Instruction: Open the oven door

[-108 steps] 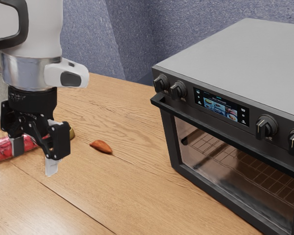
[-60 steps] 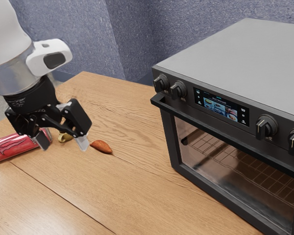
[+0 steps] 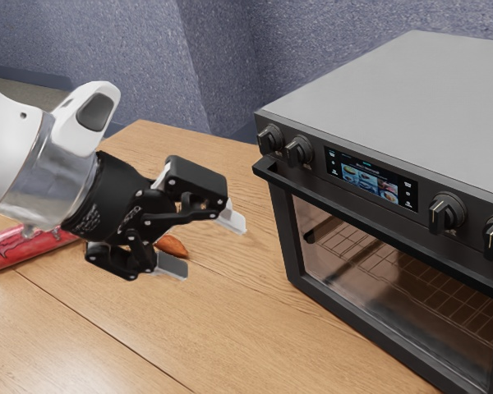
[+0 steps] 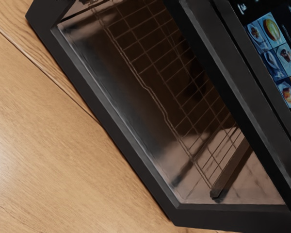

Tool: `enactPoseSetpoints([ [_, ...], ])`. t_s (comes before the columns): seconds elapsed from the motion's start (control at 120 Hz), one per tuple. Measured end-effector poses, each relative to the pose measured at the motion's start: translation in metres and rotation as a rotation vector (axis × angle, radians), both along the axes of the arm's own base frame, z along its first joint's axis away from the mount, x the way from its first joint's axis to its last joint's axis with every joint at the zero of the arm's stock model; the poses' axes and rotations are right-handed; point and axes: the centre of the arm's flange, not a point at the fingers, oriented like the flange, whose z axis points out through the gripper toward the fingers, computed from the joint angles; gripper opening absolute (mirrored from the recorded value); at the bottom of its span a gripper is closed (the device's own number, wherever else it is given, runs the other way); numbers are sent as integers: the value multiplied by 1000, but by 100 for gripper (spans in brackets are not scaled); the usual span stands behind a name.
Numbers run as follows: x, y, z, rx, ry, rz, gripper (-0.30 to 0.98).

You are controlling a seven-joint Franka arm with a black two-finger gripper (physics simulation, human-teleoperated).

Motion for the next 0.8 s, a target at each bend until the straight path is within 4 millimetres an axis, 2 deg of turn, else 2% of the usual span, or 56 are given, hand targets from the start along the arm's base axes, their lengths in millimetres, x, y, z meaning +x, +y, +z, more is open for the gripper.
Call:
enactPoseSetpoints([
  [0.042,0,-1,0,-22,-7,28,68],
  [0.108,-10,-1,-11,-45,-16,75,68],
  [0.167,-7,-1,-19,-87,-9,116,68],
  [0.267,-3,-25,-25,-153,-7,152,68],
  [0.45,10,-33,-29,-258,1,238,68],
  [0.592,36,-37,-37,-306,36,289,68],
  [0.8,52,-39,-42,-354,55,341,68],
])
